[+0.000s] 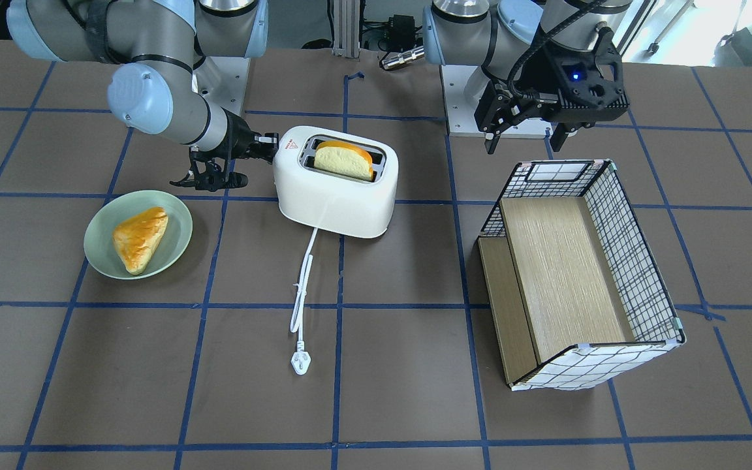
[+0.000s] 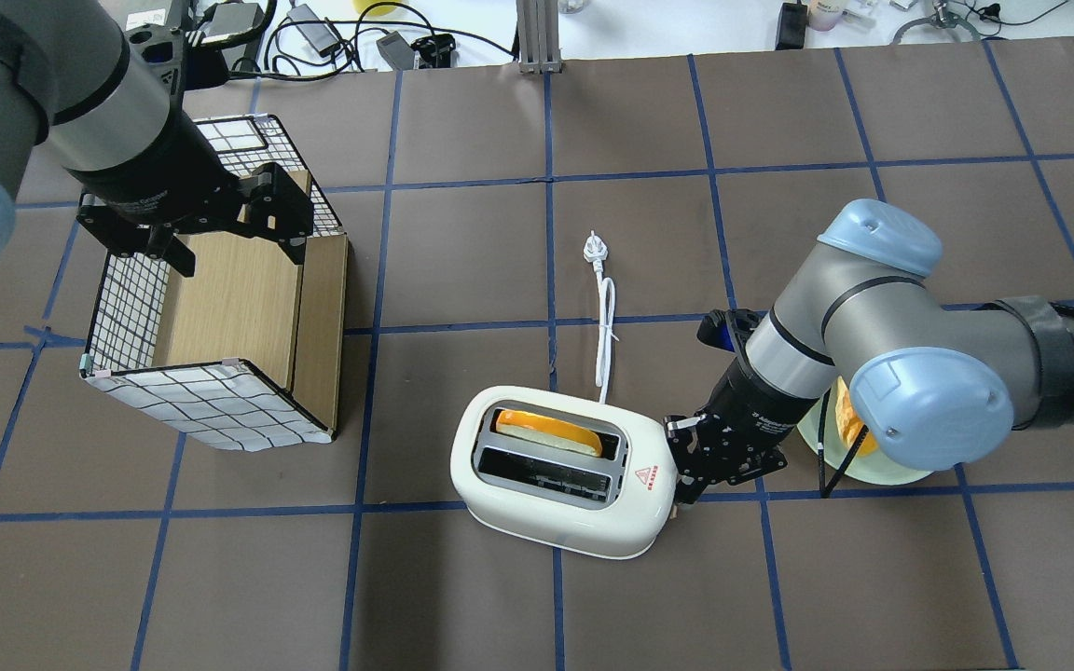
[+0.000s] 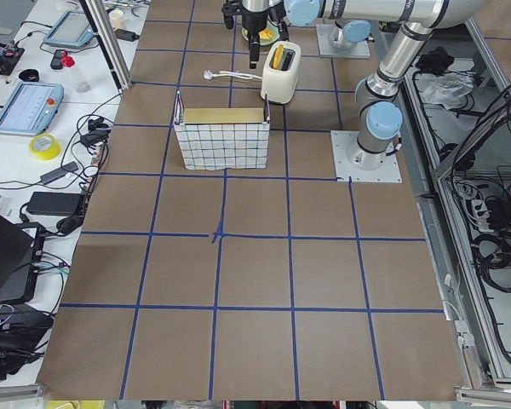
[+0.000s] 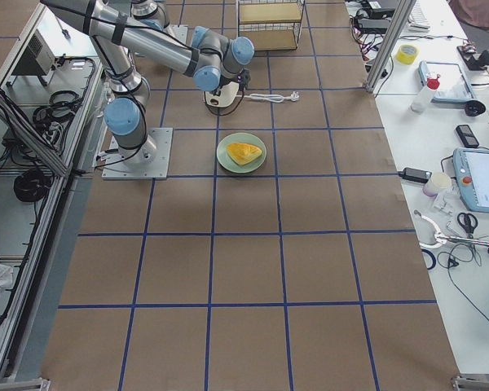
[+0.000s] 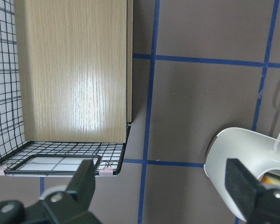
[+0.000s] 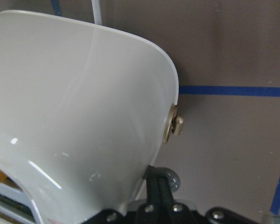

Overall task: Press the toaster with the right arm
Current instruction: 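Press the toaster lever down with the right gripper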

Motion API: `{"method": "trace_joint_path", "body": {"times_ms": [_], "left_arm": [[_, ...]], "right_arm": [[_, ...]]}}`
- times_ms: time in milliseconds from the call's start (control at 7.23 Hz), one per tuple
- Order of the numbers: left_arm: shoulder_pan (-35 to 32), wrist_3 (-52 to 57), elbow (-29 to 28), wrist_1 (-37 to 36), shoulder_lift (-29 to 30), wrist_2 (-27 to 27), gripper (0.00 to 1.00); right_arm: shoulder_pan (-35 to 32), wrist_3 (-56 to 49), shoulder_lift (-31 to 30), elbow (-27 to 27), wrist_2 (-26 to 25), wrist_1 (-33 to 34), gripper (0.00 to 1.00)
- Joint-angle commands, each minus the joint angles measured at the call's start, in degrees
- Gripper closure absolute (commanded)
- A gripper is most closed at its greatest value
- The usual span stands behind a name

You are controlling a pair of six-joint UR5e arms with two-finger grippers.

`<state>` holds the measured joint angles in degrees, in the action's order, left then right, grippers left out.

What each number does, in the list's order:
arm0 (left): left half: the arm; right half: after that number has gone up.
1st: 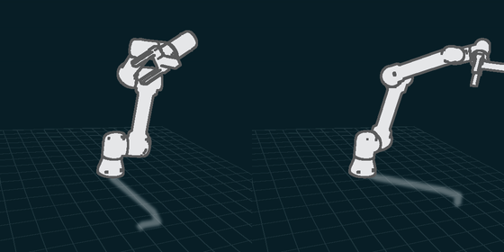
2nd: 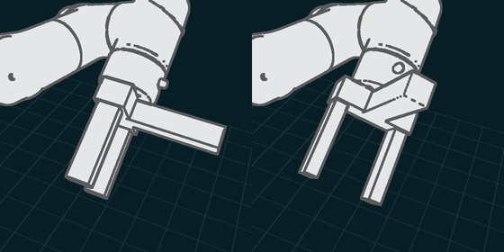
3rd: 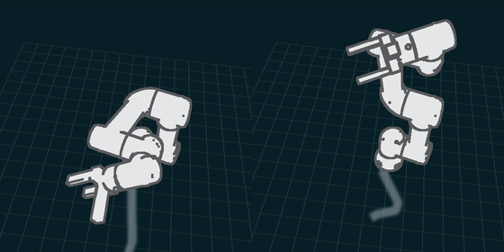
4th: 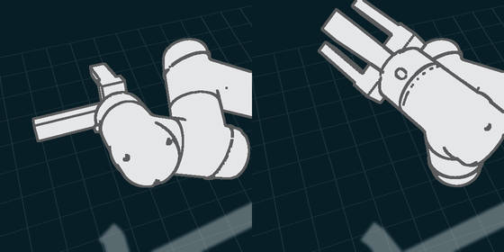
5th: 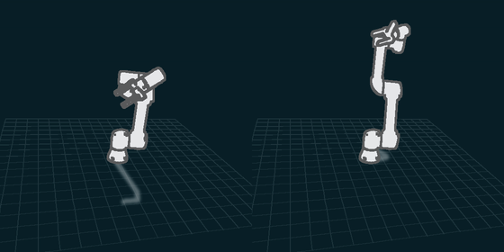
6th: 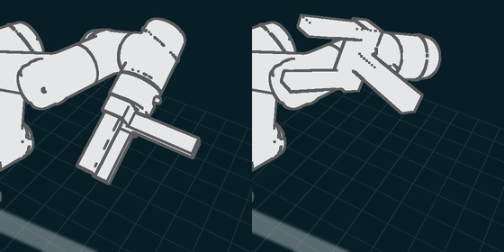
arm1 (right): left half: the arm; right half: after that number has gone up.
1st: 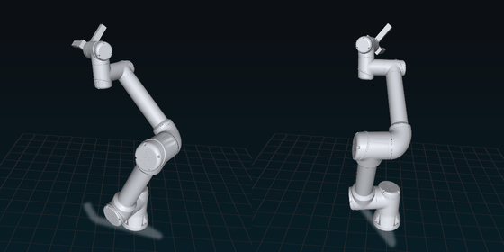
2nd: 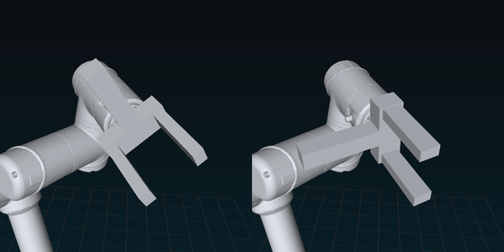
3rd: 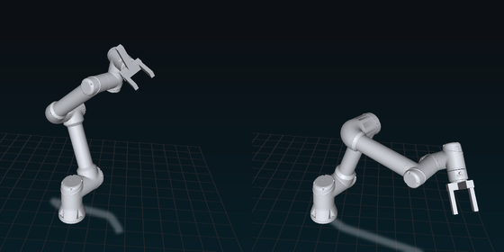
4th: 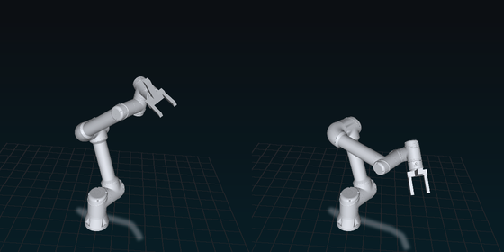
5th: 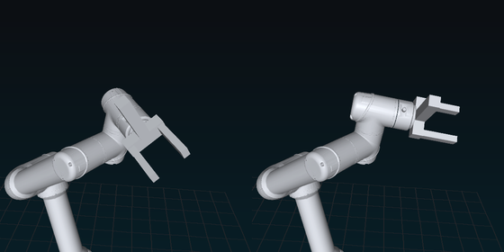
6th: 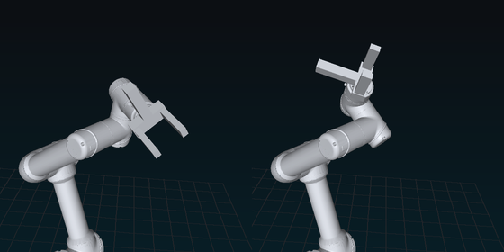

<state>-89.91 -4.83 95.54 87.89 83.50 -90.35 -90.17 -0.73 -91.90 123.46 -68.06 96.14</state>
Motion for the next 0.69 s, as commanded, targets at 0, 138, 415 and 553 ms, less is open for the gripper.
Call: {"method": "trace_joint_path", "body": {"times_ms": [0,138,415,553], "left_arm": [[0.00,0.00,0.00,0.00,0.00,0.00,0.00],[0.00,0.00,0.00,0.00,0.00,0.00,0.00],[0.00,0.00,0.00,0.00,0.00,0.00,0.00],[0.00,0.00,0.00,-0.09,0.00,0.00,0.00]], "right_arm": [[-0.01,-0.06,2.41,0.12,0.03,1.76,1.00],[-0.01,-0.06,2.60,0.20,0.03,2.03,1.00],[-0.01,0.02,2.78,0.21,0.03,2.04,1.00],[-0.01,0.37,2.78,0.12,-0.06,1.95,1.00]]}}
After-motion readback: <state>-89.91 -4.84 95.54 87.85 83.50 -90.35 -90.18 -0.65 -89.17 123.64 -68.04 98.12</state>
